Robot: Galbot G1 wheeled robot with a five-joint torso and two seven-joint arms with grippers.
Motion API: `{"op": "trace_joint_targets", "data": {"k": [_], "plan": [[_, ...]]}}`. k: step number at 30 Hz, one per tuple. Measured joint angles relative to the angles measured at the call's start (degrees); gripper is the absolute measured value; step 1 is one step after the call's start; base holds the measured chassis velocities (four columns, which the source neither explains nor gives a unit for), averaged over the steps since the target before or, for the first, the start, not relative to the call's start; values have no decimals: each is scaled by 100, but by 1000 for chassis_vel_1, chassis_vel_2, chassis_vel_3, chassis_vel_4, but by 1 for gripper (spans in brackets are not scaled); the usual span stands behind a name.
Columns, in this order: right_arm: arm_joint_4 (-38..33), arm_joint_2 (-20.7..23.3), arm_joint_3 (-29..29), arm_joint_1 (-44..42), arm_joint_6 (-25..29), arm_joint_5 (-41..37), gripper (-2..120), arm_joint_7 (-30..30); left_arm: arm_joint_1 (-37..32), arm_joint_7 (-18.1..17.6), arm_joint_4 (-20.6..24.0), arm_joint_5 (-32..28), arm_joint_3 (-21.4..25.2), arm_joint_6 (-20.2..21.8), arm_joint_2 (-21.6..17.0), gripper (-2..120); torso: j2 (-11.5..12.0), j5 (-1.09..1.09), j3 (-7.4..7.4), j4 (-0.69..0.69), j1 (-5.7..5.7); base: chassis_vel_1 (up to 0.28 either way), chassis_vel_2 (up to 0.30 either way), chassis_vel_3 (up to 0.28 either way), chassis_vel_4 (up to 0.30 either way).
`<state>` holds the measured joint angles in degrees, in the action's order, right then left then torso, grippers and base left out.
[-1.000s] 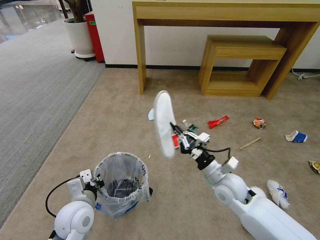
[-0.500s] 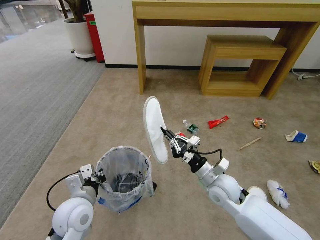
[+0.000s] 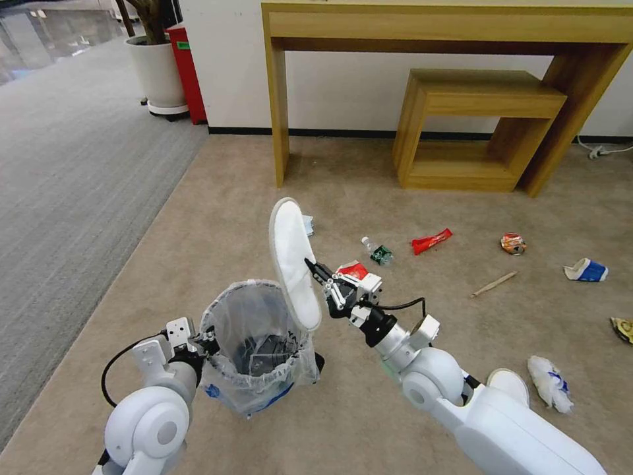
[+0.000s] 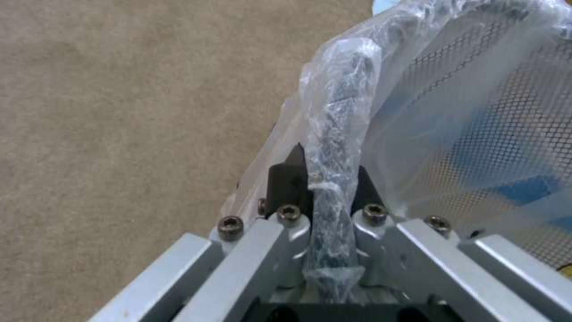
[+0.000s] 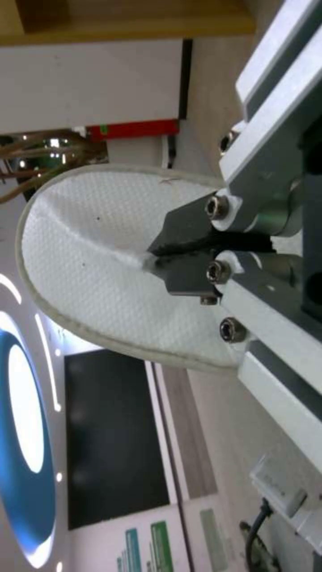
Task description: Pick up the trash bin and place the garbage on the floor into it.
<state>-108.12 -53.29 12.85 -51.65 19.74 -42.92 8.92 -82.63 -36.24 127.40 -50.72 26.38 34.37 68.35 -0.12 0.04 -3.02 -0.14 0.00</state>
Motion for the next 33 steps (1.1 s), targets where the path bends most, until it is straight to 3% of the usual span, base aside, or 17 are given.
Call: {"op": "trace_joint_targets", "data": {"k": [15,33], "plan": [[310,-458,989,964,-4,-128,0,-86,-56,-10,130,-16,-150,12,-19,2,0,0,0,0,0,0,0,0,0],[807,-735,1585,1387,120,-98,0,-31,-147,-5,355,-82,-116,15,-78,2,0,0,0,-1,0,0,0,0,0]]}}
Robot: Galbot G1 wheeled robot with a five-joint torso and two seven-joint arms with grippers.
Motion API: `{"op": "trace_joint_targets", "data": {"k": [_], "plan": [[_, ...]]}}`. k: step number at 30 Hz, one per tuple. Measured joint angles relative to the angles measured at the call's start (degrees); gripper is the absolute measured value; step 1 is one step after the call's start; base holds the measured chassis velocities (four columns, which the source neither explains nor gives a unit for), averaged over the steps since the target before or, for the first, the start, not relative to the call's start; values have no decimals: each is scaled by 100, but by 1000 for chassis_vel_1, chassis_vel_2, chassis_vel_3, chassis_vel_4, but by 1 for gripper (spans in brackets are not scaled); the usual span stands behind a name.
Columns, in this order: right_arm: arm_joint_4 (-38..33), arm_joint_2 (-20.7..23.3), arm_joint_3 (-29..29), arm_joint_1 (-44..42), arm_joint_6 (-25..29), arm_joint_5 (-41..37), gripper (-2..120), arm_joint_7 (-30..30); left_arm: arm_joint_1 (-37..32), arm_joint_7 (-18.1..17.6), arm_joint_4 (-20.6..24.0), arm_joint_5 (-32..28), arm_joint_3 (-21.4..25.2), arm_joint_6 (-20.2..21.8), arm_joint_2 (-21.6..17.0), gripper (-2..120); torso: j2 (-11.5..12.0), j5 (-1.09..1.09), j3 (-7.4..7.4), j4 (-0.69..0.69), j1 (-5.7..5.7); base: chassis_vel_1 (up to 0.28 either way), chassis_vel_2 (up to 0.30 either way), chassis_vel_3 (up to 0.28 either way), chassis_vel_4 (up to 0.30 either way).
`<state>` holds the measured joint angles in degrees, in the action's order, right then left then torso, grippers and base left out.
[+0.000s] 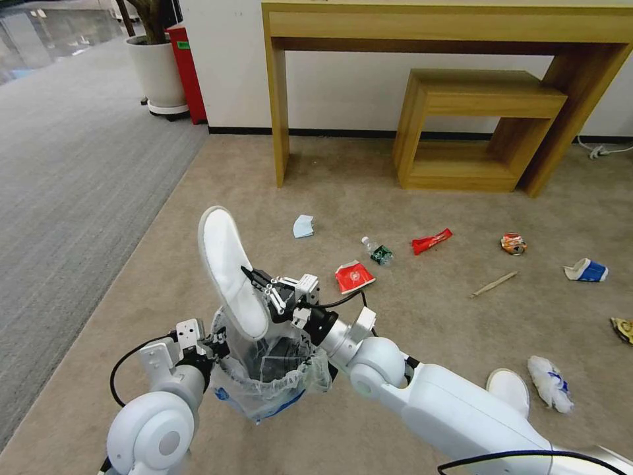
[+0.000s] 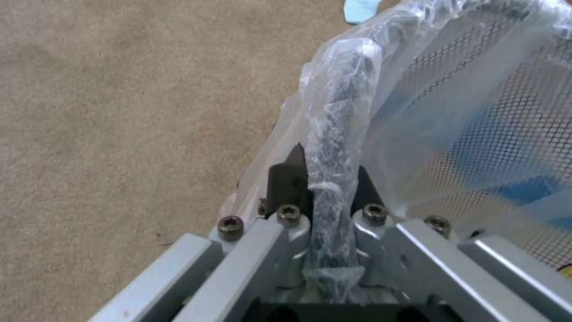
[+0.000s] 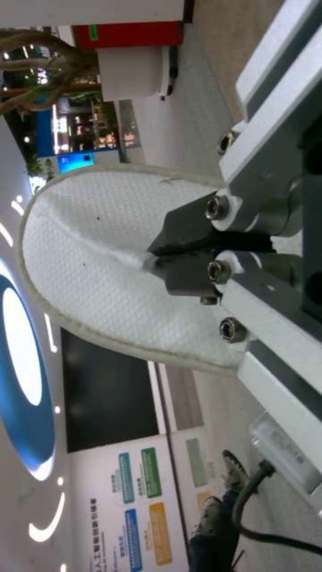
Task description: Pick up the trash bin and place the garbage on the floor into it.
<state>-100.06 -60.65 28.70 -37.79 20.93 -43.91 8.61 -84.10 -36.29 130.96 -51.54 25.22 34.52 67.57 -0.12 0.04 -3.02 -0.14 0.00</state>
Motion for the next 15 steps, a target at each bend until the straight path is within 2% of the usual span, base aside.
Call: {"op": "trace_joint_targets", "data": {"k": [15], "plan": [[392,-153,192,-37,88,188,0,26,-132,-3,251,-37,85,10,-50,2,0,0,0,0,0,0,0,0,0]]}}
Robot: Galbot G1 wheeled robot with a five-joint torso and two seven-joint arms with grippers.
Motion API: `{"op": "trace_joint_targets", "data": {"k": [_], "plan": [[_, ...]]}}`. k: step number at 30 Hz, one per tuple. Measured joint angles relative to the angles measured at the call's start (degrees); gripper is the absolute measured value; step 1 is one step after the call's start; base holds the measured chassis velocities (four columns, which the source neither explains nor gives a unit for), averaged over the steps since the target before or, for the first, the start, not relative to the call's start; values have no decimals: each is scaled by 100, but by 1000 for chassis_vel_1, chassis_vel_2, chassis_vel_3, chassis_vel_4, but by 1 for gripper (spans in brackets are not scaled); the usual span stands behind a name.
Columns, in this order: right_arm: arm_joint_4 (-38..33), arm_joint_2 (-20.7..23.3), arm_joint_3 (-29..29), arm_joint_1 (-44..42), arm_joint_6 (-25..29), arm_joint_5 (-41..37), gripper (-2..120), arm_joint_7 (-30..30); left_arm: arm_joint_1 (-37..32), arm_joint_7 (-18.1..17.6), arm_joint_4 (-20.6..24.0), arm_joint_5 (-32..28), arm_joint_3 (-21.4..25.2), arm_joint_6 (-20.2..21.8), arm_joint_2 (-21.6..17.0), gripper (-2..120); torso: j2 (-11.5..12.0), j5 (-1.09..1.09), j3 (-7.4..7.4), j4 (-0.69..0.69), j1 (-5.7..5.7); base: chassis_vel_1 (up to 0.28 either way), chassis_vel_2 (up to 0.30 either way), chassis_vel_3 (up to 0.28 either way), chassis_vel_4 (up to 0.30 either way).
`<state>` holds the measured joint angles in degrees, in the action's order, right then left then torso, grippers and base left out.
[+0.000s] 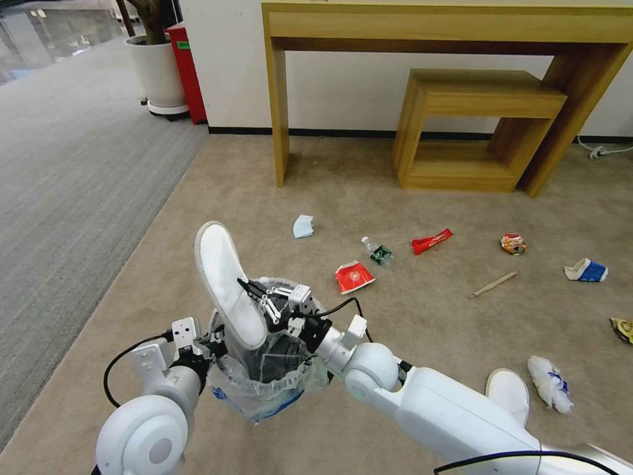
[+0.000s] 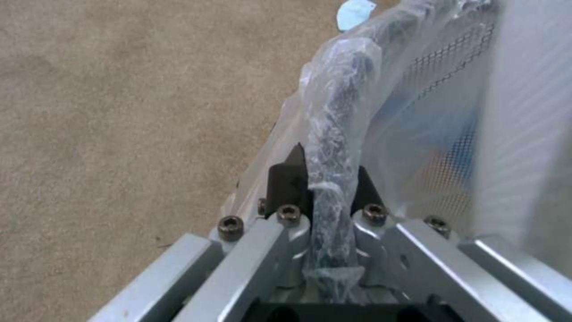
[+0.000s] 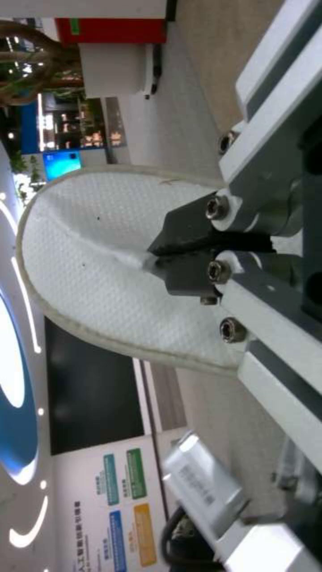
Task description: Pick up the trash bin and place the garbage on the floor into it.
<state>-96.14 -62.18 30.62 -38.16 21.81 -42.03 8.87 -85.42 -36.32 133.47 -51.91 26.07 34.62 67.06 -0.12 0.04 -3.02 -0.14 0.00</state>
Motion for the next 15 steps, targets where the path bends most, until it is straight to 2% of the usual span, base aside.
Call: {"op": "trace_joint_targets", "data": {"k": [4,7,9,11,12,14,15], "plan": [[98,-44,38,-49,9,77,0,-4,-34,-1,71,-13,26,4,-5,2,0,0,0,0,0,0,0,0,0],[152,-41,65,-102,20,134,13,-4,-57,-2,117,-27,44,9,-7,2,0,0,0,0,0,0,0,0,0],[160,-37,66,-109,22,143,15,-4,-59,-2,123,-29,47,9,-7,2,0,0,0,0,0,0,0,0,0],[169,-20,66,-127,27,158,25,-2,-59,0,134,-47,54,11,-7,2,0,0,0,0,0,0,0,0,0],[169,-20,66,-127,27,158,25,-2,-59,0,134,-47,54,11,-7,2,0,0,0,0,0,0,0,0,0],[171,27,59,-152,35,173,37,-1,-60,2,138,-60,67,13,-15,2,0,0,0,0,0,0,0,0,0],[171,27,59,-152,35,173,37,-1,-60,2,138,-60,67,13,-15,2,0,0,0,0,0,0,0,0,0]]}}
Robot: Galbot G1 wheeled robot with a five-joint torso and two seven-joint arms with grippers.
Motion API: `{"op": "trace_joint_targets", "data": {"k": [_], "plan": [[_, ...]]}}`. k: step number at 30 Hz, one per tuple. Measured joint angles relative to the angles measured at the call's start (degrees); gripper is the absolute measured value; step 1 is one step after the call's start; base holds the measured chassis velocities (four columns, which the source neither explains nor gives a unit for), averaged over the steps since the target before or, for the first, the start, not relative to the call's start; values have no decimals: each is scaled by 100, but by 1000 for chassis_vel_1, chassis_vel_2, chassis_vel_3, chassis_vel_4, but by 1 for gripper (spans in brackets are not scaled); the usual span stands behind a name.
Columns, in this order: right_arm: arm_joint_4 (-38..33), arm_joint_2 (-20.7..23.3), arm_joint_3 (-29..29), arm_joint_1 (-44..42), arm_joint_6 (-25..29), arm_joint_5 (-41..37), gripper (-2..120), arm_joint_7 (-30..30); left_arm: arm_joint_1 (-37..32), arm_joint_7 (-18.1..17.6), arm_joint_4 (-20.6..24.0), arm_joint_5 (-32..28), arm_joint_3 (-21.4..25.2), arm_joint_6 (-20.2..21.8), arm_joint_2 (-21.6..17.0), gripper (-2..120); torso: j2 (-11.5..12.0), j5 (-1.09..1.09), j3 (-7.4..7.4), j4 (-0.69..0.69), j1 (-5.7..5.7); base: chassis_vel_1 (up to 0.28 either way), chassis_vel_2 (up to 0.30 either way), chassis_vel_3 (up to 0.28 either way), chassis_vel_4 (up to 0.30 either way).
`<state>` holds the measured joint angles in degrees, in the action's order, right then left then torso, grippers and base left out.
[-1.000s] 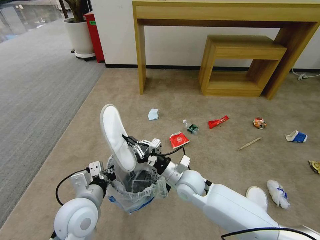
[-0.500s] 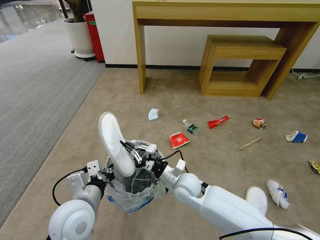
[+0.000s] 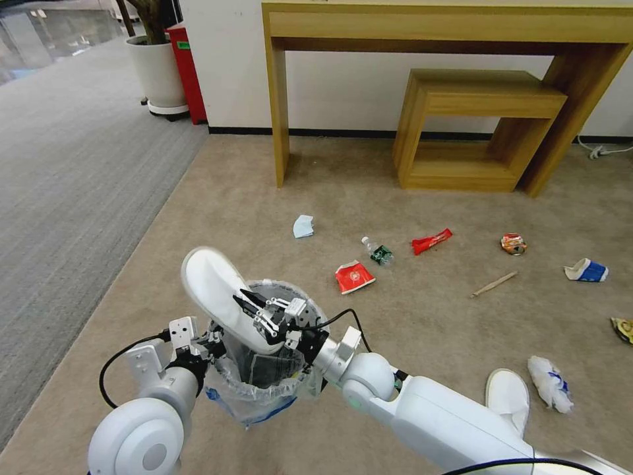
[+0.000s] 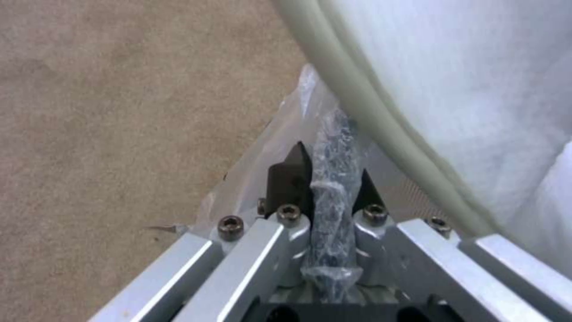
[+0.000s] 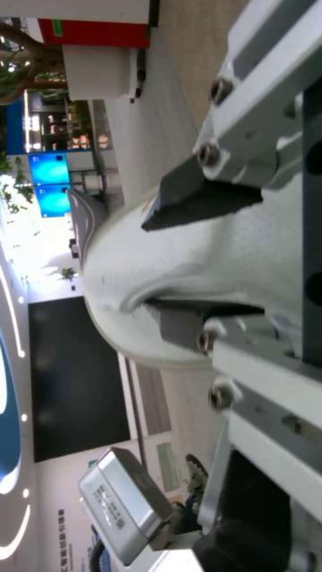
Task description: Pick up the trash bin and place the garbage on the floor into it.
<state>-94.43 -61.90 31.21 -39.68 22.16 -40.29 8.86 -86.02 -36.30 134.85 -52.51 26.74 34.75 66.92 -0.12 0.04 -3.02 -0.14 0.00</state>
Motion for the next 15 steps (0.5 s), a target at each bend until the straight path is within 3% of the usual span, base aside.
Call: {"op": "trace_joint_targets", "data": {"k": [6,11,15], "plan": [[-43,84,-52,-39,3,17,61,4,27,1,-74,-6,45,-1,-16,2,0,0,0,0,0,0,0,0,0],[-139,227,-173,-52,5,18,91,18,73,9,-168,-27,63,-21,-29,2,0,0,0,0,0,0,0,0,0],[-202,292,-239,-79,4,17,94,25,112,8,-220,-55,69,-26,-35,2,0,0,0,0,0,0,0,0,0]]}}
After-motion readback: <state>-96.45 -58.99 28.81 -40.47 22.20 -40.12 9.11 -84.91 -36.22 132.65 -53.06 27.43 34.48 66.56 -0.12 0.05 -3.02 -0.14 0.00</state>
